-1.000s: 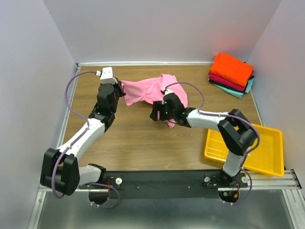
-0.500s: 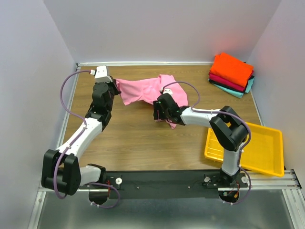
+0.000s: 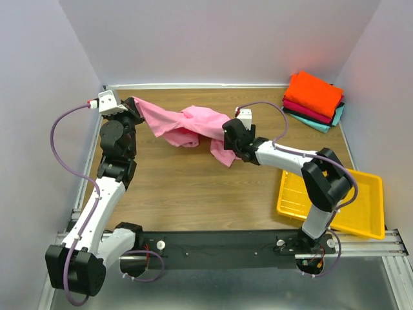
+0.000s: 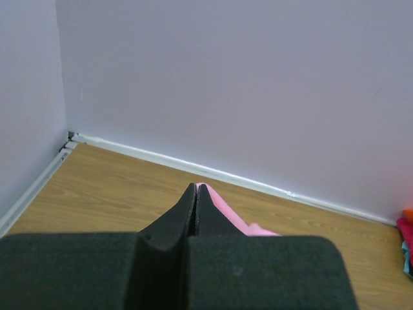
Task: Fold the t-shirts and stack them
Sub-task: Flatten the tshirt out
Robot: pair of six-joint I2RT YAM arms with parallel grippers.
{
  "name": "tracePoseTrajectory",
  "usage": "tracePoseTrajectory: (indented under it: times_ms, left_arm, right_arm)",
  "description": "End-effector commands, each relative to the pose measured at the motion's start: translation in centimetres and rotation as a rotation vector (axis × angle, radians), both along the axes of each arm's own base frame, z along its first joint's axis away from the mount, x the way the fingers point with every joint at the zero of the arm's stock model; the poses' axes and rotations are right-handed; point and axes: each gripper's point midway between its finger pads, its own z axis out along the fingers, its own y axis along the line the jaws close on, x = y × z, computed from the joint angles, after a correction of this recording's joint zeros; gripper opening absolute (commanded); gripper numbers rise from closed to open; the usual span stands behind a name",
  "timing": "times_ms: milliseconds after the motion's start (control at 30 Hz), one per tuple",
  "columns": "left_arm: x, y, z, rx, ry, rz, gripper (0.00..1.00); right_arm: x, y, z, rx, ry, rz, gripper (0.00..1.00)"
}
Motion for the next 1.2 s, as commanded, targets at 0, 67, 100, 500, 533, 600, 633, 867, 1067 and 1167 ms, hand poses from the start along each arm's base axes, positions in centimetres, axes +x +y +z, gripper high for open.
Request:
tracePoseTrajectory:
  times_ms: [0, 67, 100, 500, 533, 600, 633, 867, 1067, 1167]
  left_arm:
    - [-0.2, 1.0, -0.6, -0.001, 0.01, 0.043, 0.0]
    - [0.0, 0.7, -0.9, 0.001, 0.018, 0.026, 0.0]
    - [0.1, 0.6, -1.0, 0.002, 0.019, 0.022, 0.0]
    - [0.4, 0.3, -1.5, 0.01, 0.029, 0.012, 0.0]
    - [0.5, 0.4, -1.7, 0.009, 0.031, 0.012, 0.0]
    - [0.6, 0.3, -1.7, 0.01, 0.034, 0.009, 0.0]
    - [0.6, 0.3, -1.8, 0.011, 0.036, 0.009, 0.0]
    - [0.4, 0.2, -1.6, 0.01, 0.028, 0.003, 0.0]
    - [0.4, 0.1, -1.7, 0.013, 0.028, -0.005, 0.0]
    - [0.5, -0.1, -1.7, 0.014, 0.025, -0.012, 0.0]
  right_arm:
    - [0.2, -1.5, 2.9, -0.012, -0.052, -0.051, 0.76]
    - [-0.3, -1.8, 2.2, -0.015, -0.037, -0.053, 0.76]
    - [-0.4, -2.0, 1.8, -0.021, -0.032, -0.058, 0.76]
    - [-2.4, -0.9, -2.0, 0.022, 0.093, 0.031, 0.76]
    - [-2.5, -0.8, -2.2, 0.032, 0.104, 0.042, 0.76]
    - [-2.9, -0.4, -3.1, 0.057, 0.124, 0.066, 0.75]
    - [-3.2, -0.1, -3.5, 0.072, 0.142, 0.084, 0.75]
    - [-2.7, -0.3, -5.3, 0.11, 0.18, 0.088, 0.69]
    - [-2.1, 0.3, -6.1, 0.172, 0.208, 0.132, 0.64]
    - [-2.2, 0.6, -6.7, 0.2, 0.237, 0.163, 0.57]
